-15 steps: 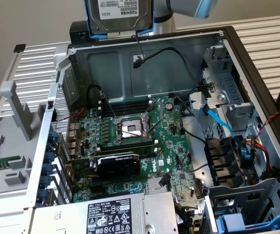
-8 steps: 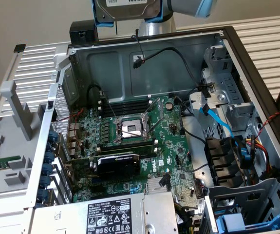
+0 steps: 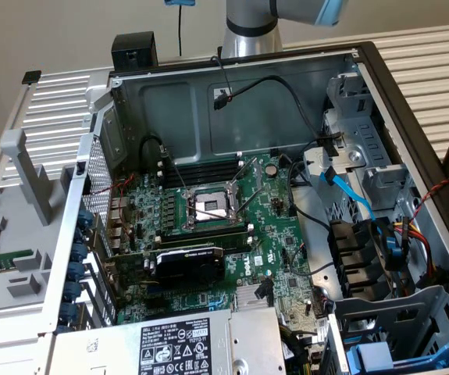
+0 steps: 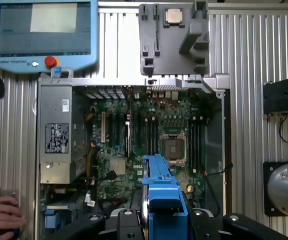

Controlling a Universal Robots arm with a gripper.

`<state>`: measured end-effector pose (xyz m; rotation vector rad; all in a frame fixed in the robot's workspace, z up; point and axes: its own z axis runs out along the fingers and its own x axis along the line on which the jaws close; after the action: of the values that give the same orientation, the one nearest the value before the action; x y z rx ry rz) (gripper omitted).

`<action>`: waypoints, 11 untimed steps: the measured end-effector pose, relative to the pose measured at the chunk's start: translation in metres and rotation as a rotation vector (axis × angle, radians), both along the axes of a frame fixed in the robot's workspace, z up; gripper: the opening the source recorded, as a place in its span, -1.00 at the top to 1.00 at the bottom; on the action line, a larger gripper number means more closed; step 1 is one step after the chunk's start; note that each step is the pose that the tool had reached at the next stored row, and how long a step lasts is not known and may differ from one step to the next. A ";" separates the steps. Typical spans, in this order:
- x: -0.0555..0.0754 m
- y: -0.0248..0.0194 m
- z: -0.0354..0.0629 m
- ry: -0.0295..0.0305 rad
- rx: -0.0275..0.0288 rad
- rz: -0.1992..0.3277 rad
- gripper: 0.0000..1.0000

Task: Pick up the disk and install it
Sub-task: 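Pick up the disk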

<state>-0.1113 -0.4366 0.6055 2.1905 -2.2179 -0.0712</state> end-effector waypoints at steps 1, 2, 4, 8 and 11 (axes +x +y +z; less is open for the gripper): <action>0.002 -0.0010 0.0038 0.0001 0.0001 0.000 0.26; 0.004 -0.0021 0.0068 0.0000 0.0006 0.000 0.26; 0.008 -0.0049 0.0125 0.0000 0.0011 0.000 0.26; 0.017 -0.0120 0.0210 0.0000 0.0033 0.000 0.26; 0.023 -0.0188 0.0246 0.0000 0.0050 0.000 0.26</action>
<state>-0.0882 -0.4554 0.6302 2.1930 -2.2201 -0.0768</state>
